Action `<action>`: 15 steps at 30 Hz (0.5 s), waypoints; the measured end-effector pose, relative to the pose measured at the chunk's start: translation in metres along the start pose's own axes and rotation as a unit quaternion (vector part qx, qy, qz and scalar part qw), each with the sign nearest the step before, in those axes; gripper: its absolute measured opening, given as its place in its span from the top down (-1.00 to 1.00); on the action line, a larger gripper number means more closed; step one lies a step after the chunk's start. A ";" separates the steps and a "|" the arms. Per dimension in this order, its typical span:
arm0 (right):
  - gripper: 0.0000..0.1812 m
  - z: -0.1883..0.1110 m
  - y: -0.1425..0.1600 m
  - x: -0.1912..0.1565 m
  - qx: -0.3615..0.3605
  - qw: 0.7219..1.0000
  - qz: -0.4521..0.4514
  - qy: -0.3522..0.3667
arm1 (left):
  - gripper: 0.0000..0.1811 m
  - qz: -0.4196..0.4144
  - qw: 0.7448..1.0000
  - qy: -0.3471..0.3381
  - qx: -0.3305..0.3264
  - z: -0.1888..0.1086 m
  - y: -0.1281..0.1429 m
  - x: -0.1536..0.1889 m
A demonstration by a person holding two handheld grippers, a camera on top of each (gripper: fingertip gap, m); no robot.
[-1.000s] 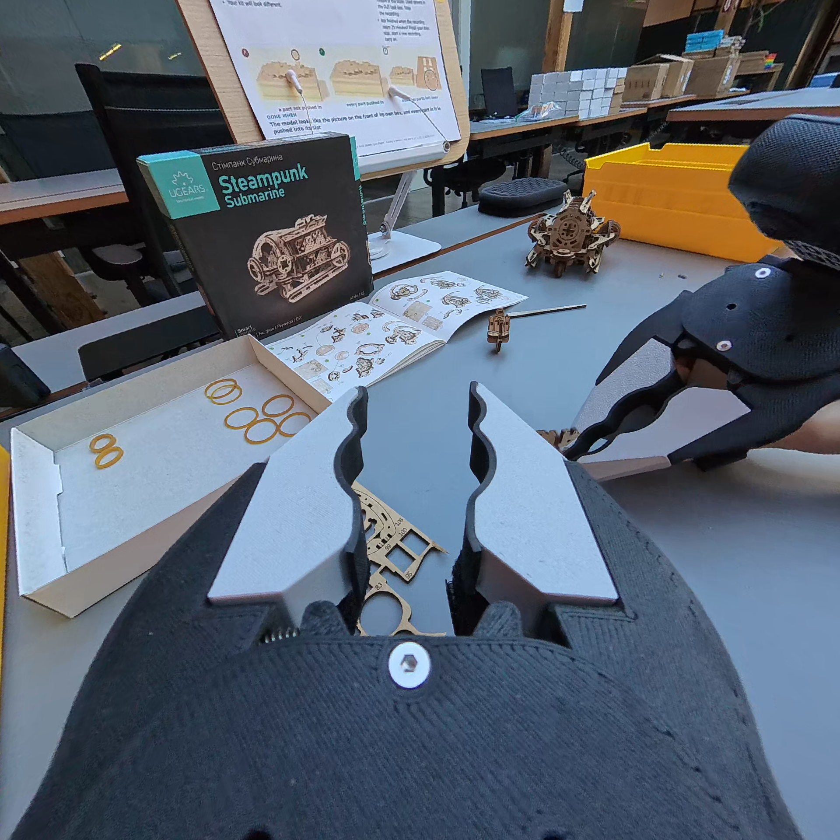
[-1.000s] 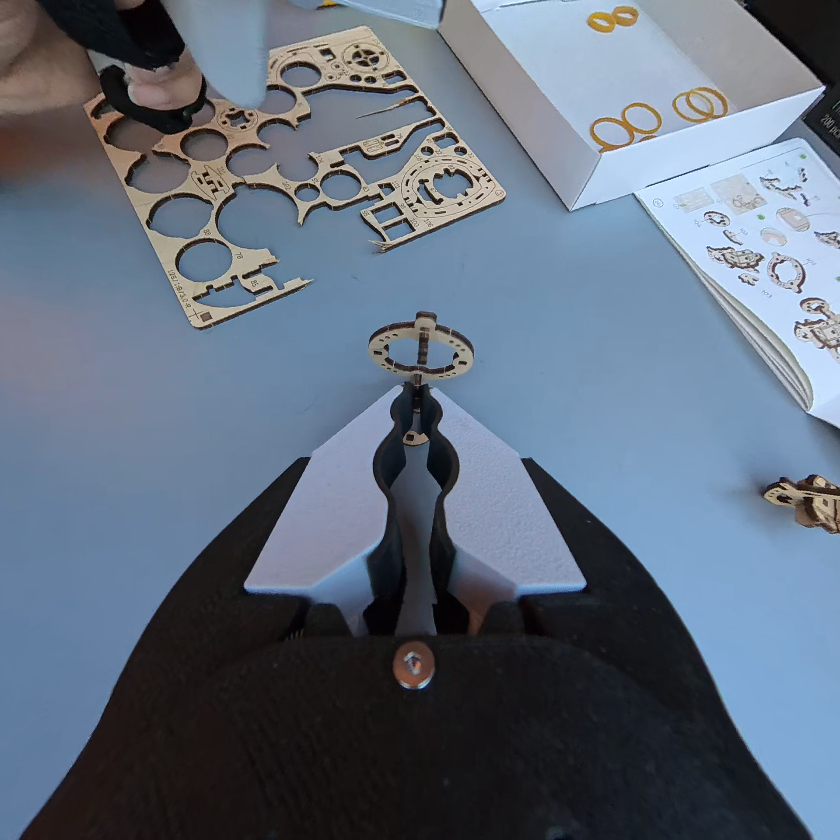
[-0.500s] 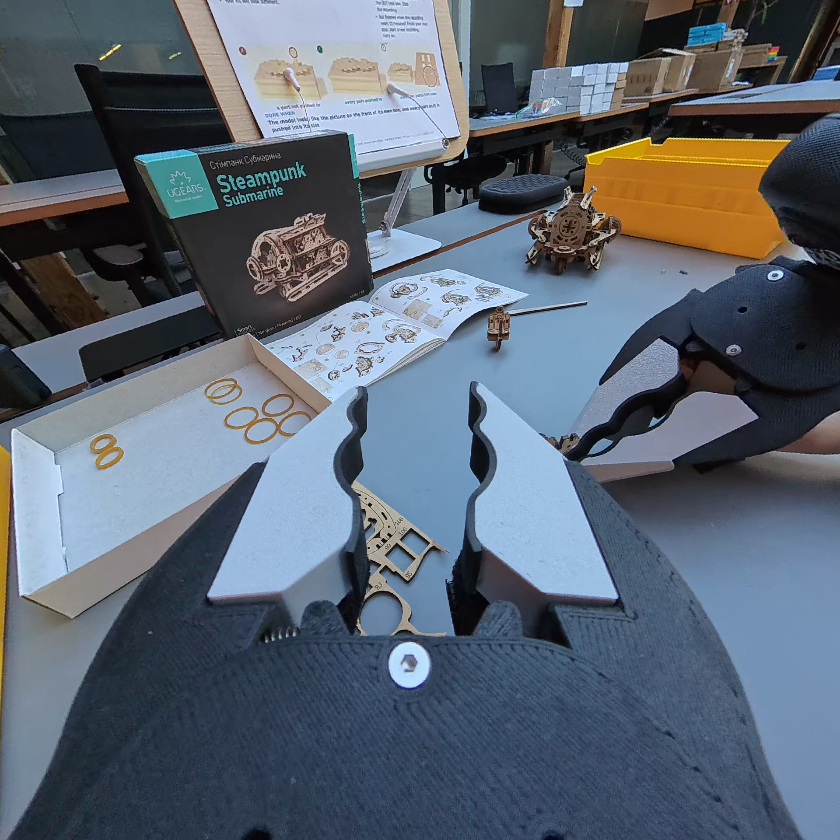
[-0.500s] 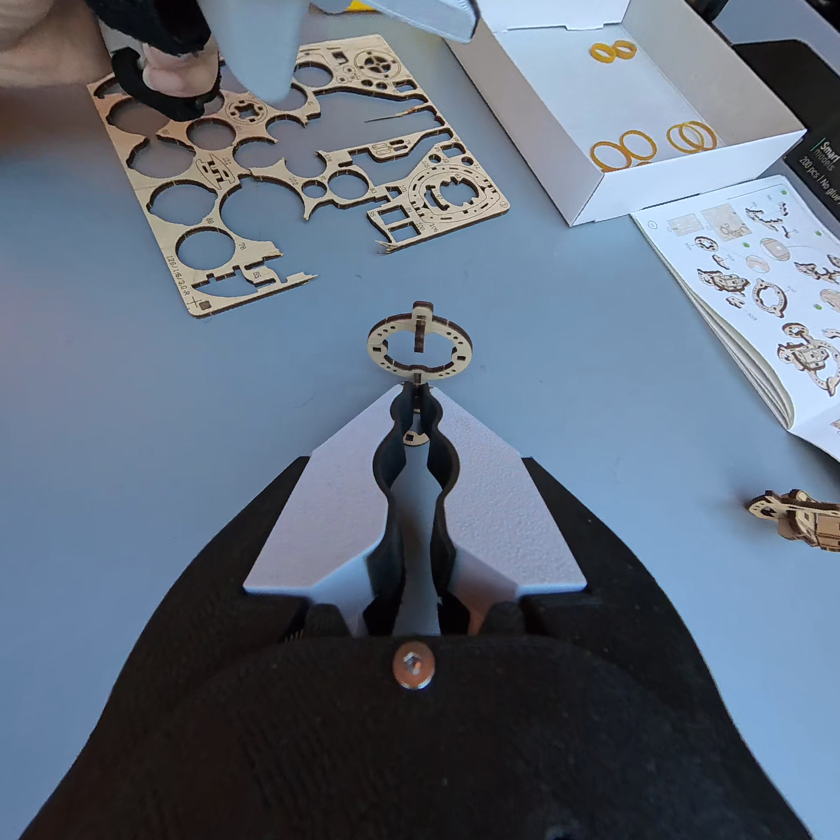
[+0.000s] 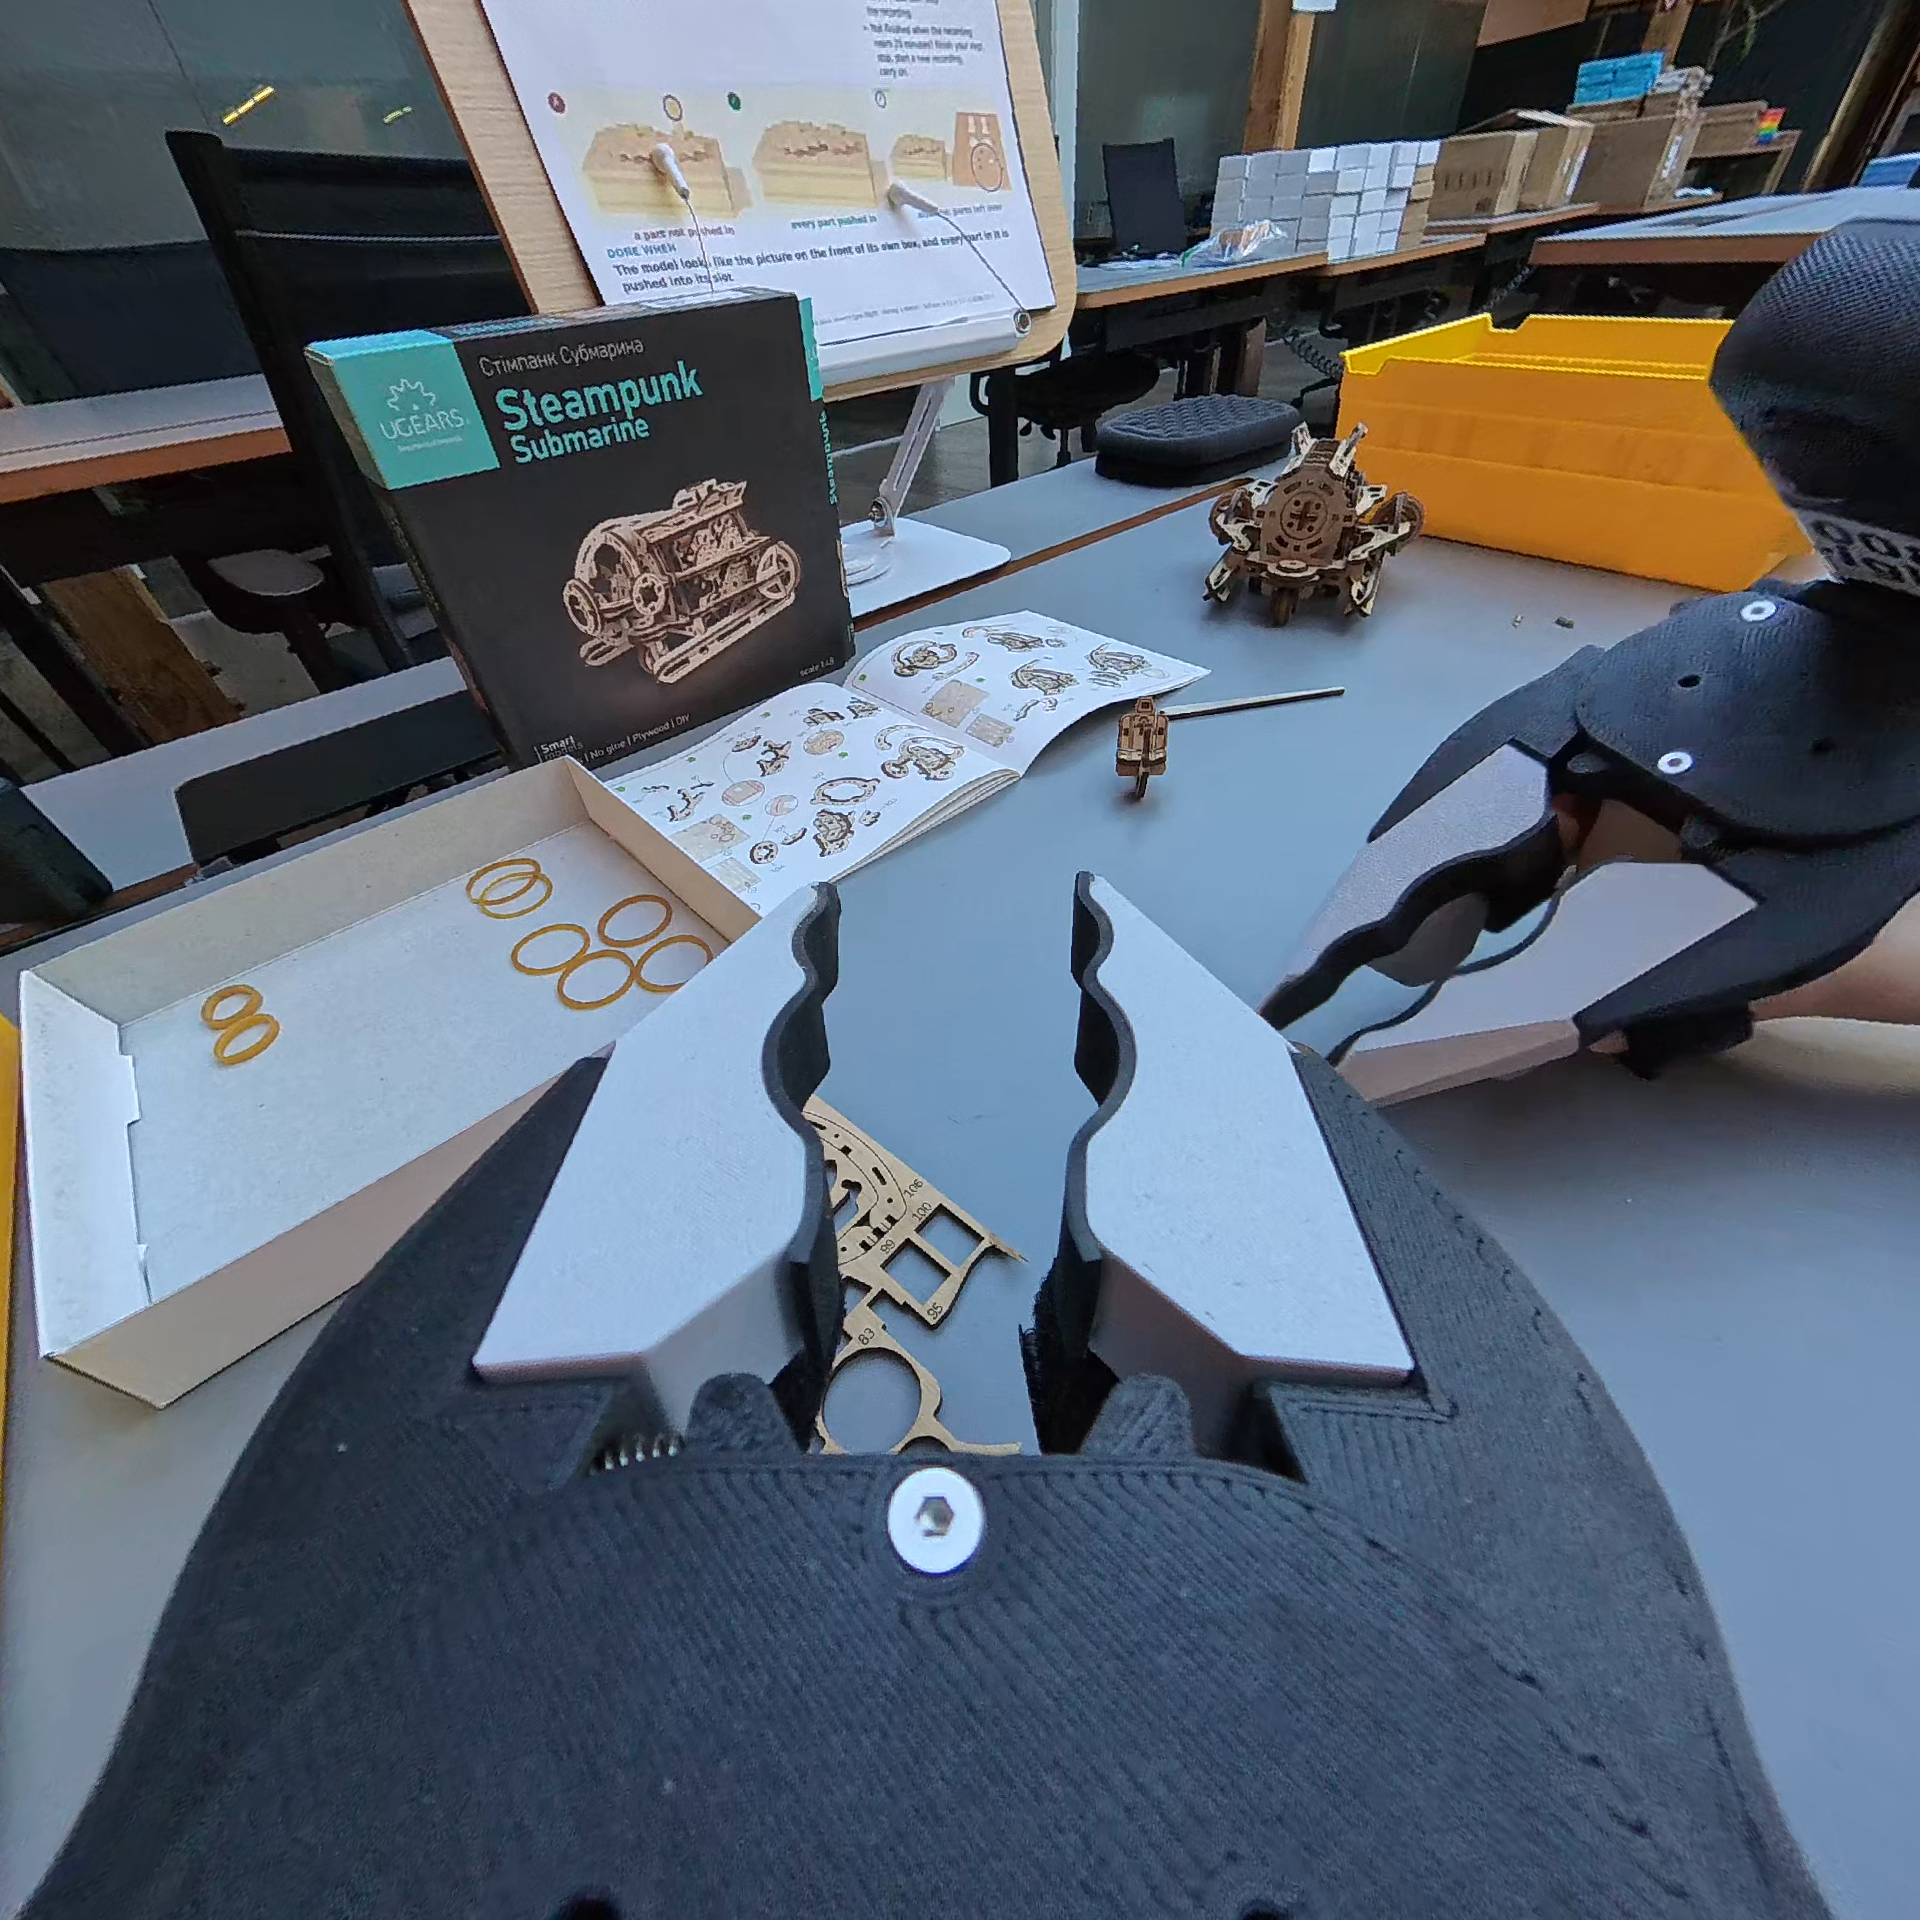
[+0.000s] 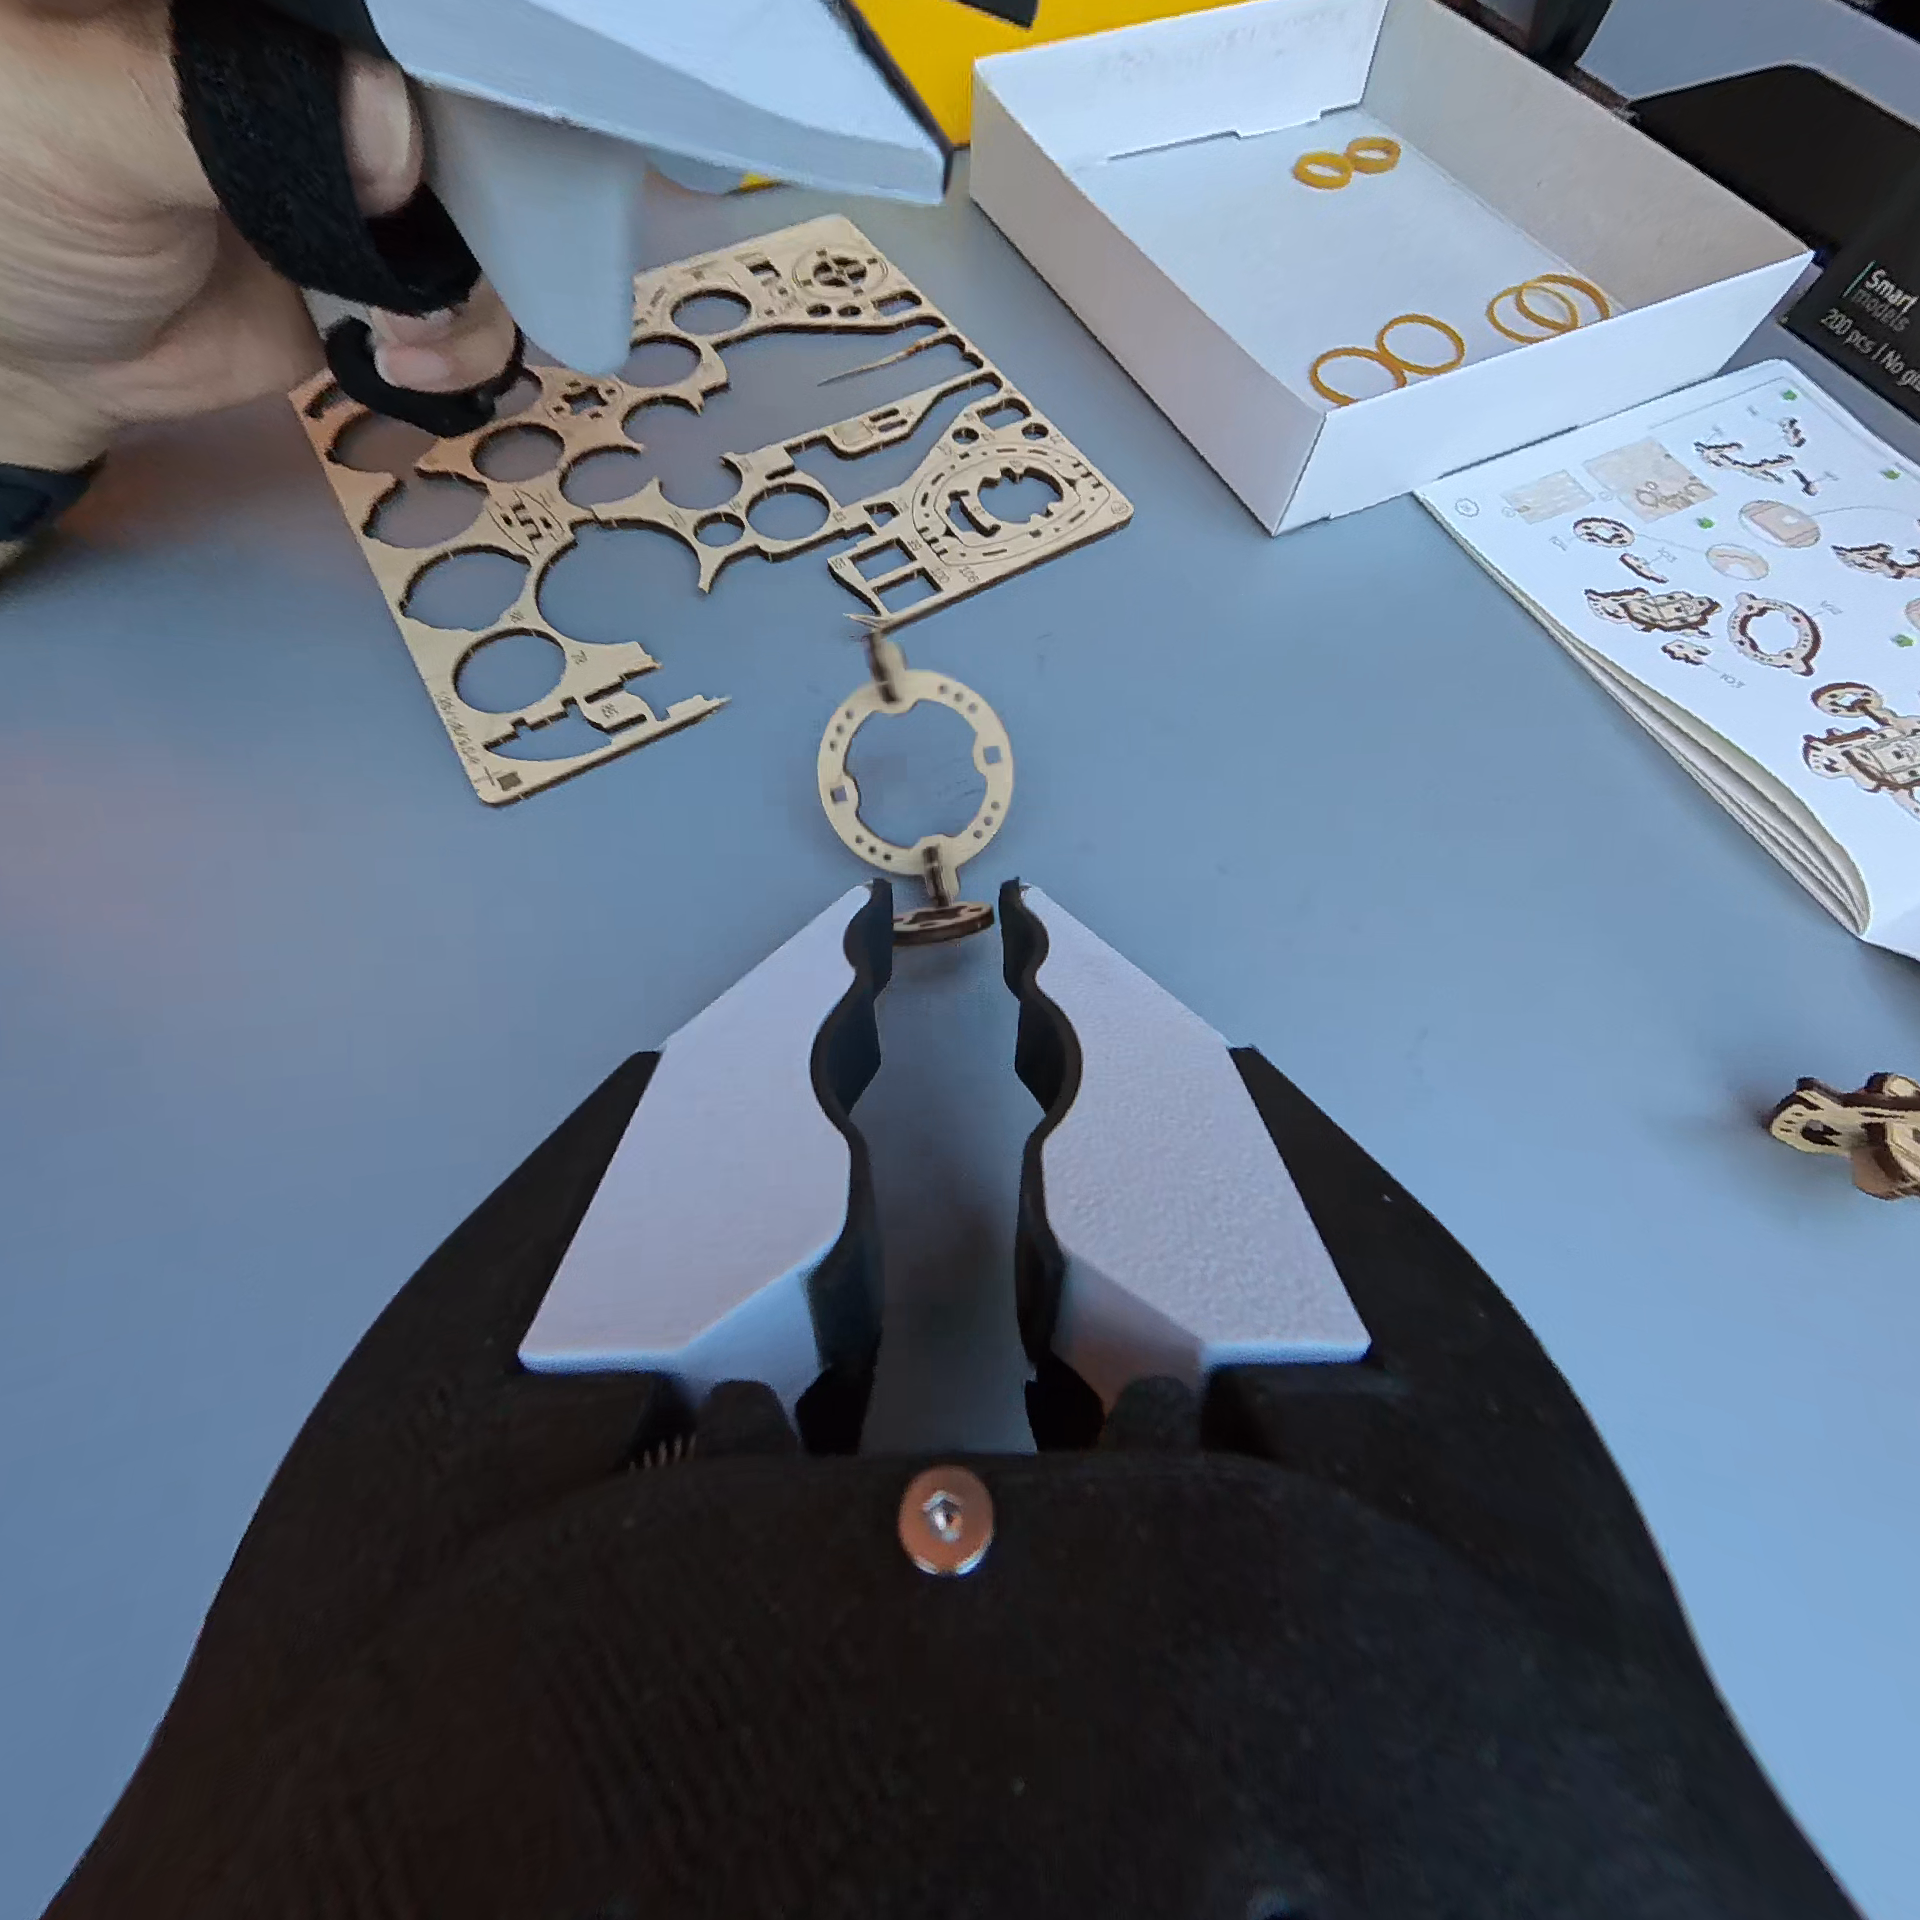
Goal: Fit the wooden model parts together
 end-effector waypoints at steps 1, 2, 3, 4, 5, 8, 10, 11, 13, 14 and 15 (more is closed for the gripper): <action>0.79 -0.002 -0.001 0.000 0.008 1.000 0.007 -0.006 | 0.52 0.000 1.000 0.000 0.000 0.000 0.000 0.000; 0.79 -0.003 -0.001 0.001 0.015 1.000 0.014 -0.012 | 0.52 0.000 1.000 0.000 0.000 0.000 0.000 0.000; 0.81 -0.004 -0.001 0.002 0.017 0.999 0.020 -0.020 | 0.52 0.000 1.000 0.000 0.000 0.000 0.000 0.000; 0.84 -0.005 -0.001 0.002 0.017 0.999 0.025 -0.029 | 0.52 0.001 1.000 0.000 0.000 0.000 0.000 0.000; 0.84 -0.006 -0.002 0.003 0.020 0.999 0.027 -0.032 | 0.52 0.001 1.000 0.000 0.000 0.000 0.000 0.000; 0.85 -0.009 -0.005 0.005 0.022 0.999 0.023 -0.025 | 0.52 0.000 1.000 -0.001 -0.001 0.000 0.000 0.000; 0.85 -0.010 -0.006 0.004 0.010 1.000 0.012 -0.026 | 0.52 -0.002 1.000 0.000 -0.001 0.000 0.000 -0.001; 0.85 -0.009 -0.006 0.002 0.001 1.000 0.002 -0.030 | 0.52 -0.003 1.000 0.001 -0.002 0.000 0.000 -0.001; 0.84 -0.008 -0.007 -0.001 -0.012 0.999 -0.026 -0.029 | 0.52 -0.004 1.000 0.000 -0.003 0.000 0.001 -0.001; 0.84 -0.006 -0.007 -0.002 -0.022 0.998 -0.044 -0.028 | 0.52 -0.004 1.000 0.000 -0.003 0.000 0.001 -0.001; 0.84 -0.004 -0.010 -0.003 -0.033 0.997 -0.065 -0.028 | 0.52 -0.004 1.000 0.000 -0.003 0.000 0.001 -0.001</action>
Point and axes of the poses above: each gripper's, where its closed fingertips meet, z out along the fingers, y out of its underside, x = y × z across the jaws, the point moved 4 cm from there along -z, back along the fingers, and after that the axes turned 13 degrees about -x, right-handed, at the moved point
